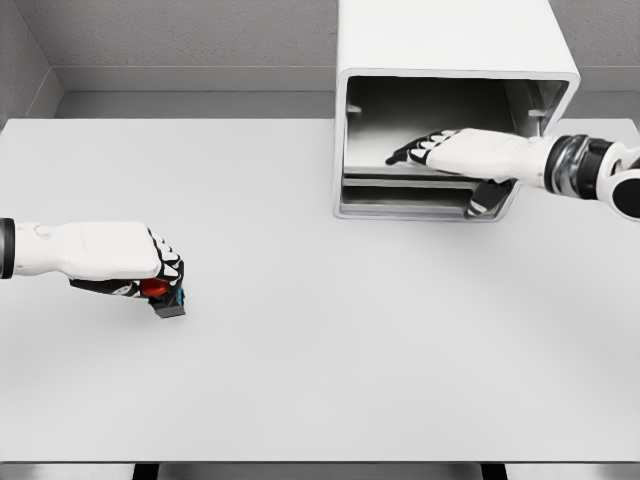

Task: Slide open multi-storey tabletop storage cabinets and put open load switch and slide close multi-storey tabletop storage cabinets

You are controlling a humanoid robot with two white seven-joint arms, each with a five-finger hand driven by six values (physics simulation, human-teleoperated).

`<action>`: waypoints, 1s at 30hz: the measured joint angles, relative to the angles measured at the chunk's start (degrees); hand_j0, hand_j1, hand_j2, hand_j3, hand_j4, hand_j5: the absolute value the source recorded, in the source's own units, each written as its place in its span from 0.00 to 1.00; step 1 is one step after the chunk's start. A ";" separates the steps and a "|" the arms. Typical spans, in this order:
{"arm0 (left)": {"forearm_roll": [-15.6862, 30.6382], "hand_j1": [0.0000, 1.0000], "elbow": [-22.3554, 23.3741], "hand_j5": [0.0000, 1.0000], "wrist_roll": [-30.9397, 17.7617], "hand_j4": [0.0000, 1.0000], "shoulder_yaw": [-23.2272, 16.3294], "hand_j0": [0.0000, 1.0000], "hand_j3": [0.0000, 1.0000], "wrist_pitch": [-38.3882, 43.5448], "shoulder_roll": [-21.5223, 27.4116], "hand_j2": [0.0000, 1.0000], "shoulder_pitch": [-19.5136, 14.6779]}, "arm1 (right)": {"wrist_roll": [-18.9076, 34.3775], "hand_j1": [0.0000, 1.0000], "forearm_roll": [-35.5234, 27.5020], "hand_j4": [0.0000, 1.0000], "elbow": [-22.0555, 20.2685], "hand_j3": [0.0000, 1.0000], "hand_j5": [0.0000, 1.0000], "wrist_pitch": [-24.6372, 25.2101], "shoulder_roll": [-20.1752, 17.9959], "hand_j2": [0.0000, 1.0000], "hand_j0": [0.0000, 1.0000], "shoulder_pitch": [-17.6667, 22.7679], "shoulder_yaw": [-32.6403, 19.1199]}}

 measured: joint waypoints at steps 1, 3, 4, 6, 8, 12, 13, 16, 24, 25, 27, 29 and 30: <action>0.00 0.40 0.00 0.40 0.00 0.40 0.01 0.40 0.40 0.00 0.00 0.40 0.00 | 0.00 1.00 0.19 1.00 -0.27 1.00 1.00 -0.42 -0.18 1.00 1.00 0.09 -0.10; -0.01 0.40 -0.01 0.40 0.01 0.40 0.03 0.40 0.40 0.00 0.01 0.40 0.00 | -0.02 1.00 0.66 1.00 -0.87 1.00 1.00 -0.98 -0.42 1.00 1.00 0.26 -0.28; -0.01 0.40 -0.02 0.40 0.00 0.40 0.06 0.40 0.40 0.01 0.02 0.40 0.00 | -0.04 1.00 1.37 1.00 -1.23 1.00 1.00 -1.48 -0.54 1.00 1.00 0.35 -0.39; -0.04 0.40 -0.03 0.40 0.02 0.40 0.11 0.40 0.40 0.01 0.04 0.40 0.00 | -0.09 1.00 2.35 1.00 -1.74 1.00 1.00 -2.80 -0.74 1.00 1.00 0.88 -0.79; -0.05 0.40 -0.05 0.40 0.05 0.40 0.17 0.40 0.40 0.00 0.06 0.40 0.00 | -0.21 1.00 3.53 1.00 -2.10 1.00 1.00 -4.28 -1.15 1.00 1.00 2.37 -1.85; -0.03 0.40 -0.04 0.40 0.03 0.40 0.19 0.40 0.40 0.01 0.09 0.40 0.00 | -0.12 1.00 2.95 1.00 -3.05 1.00 1.00 -7.22 -1.87 1.00 1.00 3.69 -3.56; -0.02 0.40 -0.04 0.40 0.03 0.40 0.21 0.40 0.40 0.00 0.11 0.40 0.00 | -0.09 1.00 2.88 1.00 -3.38 1.00 1.00 -7.72 -1.98 1.00 1.00 3.78 -3.78; -0.04 0.40 -0.05 0.40 0.04 0.40 0.30 0.40 0.40 0.01 0.14 0.40 0.00 | -0.11 1.00 2.62 1.00 -4.06 1.00 1.00 -9.59 -2.71 1.00 1.00 4.65 -4.48; -0.03 0.40 -0.04 0.40 0.02 0.40 0.24 0.40 0.40 0.02 0.14 0.40 0.00 | -0.11 1.00 1.16 1.00 -4.73 1.00 1.00 -13.91 -3.81 1.00 1.00 6.85 -6.69; -0.01 0.40 -0.04 0.40 0.03 0.40 0.24 0.40 0.40 0.03 0.14 0.40 0.00 | -0.12 1.00 0.94 1.00 -4.76 1.00 1.00 -14.17 -3.96 1.00 1.00 7.12 -6.82; -0.03 0.40 -0.03 0.40 0.04 0.40 0.22 0.40 0.40 0.00 0.14 0.40 0.00 | -0.09 1.00 0.72 1.00 -4.83 1.00 1.00 -15.05 -4.41 1.00 1.00 7.21 -6.89; -0.03 0.40 -0.04 0.40 0.03 0.40 0.22 0.40 0.40 0.01 0.14 0.40 0.00 | -0.10 1.00 0.38 1.00 -4.89 1.00 1.00 -15.65 -4.76 1.00 1.00 7.56 -6.97; -0.03 0.40 -0.03 0.40 0.03 0.40 0.20 0.40 0.40 0.01 0.13 0.40 0.00 | -0.09 1.00 0.32 1.00 -4.92 1.00 1.00 -16.02 -4.98 1.00 1.00 7.65 -6.92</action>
